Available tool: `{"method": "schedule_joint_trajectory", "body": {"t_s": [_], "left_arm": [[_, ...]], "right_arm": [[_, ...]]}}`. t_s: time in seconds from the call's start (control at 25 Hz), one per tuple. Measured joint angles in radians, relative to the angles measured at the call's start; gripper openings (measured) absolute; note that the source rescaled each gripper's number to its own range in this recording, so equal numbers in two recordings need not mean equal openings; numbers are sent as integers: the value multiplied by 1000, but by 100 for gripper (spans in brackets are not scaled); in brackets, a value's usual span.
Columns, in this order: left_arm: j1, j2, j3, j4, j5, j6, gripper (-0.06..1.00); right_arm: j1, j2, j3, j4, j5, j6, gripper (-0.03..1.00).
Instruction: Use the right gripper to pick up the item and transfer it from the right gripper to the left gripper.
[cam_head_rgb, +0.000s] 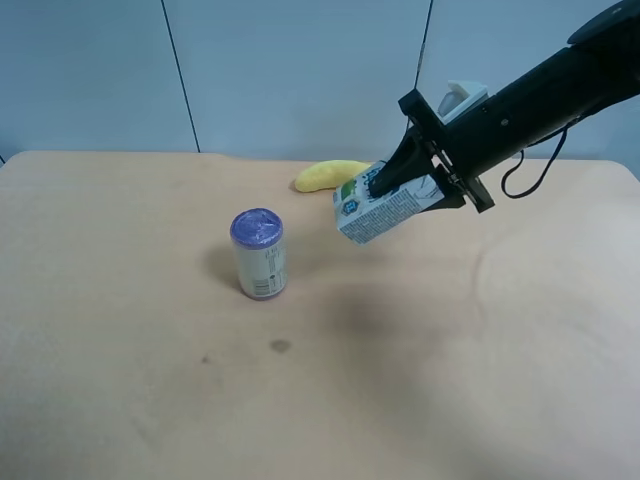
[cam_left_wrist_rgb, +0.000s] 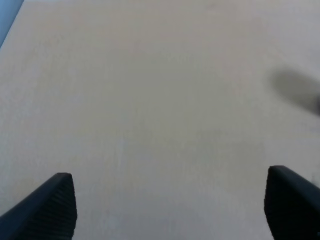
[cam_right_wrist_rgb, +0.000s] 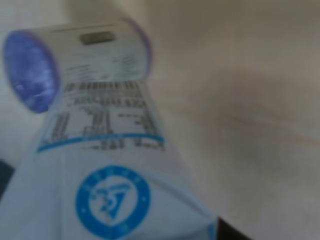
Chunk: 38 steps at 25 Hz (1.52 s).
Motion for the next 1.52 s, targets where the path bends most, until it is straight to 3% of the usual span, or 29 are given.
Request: {"method": "schedule_joint_trajectory", "body": {"t_s": [0.32,0.6,0.84,1.16,1.52], "left_arm": [[0,0,0,0,0,0,100],[0,0,0,0,0,0,100],[0,0,0,0,0,0,100],[0,0,0,0,0,0,100],[0,145,-17,-31,-10,7,100]], "right_arm": [[0,0,0,127,81,-137,2],[2,0,0,163,83,-185,2],[63,0,0,177,77,-205,2],[92,7,0,208,-37,-231,2],[92,117,3,345,29,-304,1]]}}
